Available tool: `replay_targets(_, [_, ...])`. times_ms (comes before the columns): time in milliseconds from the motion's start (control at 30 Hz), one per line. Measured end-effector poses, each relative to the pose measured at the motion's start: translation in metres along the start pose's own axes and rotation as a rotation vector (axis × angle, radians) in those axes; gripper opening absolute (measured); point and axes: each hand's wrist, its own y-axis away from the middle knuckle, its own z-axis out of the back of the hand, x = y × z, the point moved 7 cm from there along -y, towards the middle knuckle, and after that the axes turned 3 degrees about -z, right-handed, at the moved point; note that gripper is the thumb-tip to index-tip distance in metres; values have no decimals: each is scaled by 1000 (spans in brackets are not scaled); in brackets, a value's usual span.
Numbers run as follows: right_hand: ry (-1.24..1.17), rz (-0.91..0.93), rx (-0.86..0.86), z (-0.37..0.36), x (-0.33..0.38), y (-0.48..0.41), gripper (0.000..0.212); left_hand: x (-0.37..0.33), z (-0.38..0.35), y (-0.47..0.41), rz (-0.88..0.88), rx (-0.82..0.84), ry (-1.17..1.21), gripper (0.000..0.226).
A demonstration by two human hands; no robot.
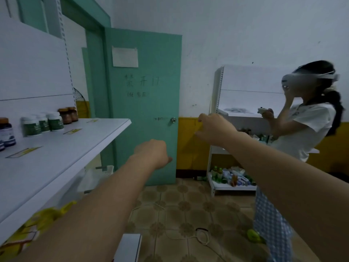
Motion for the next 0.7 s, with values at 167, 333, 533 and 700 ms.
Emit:
replay_targets(167, [1, 13, 44, -39, -6, -91, 46, 35, -13, -85, 35, 39, -21, 40])
replay_targets(333, [-15, 35, 73, -79, -22, -187, 48, 60, -21, -180, 83, 19, -13, 34])
replay_targets(533, [4, 116, 72, -136, -38, -305, 48, 77, -51, -287, 178, -22, -23, 39])
replay_targets(700, [-24, 266, 75, -166, -26, -399, 44, 108, -57, -352, 330, -32, -15, 35])
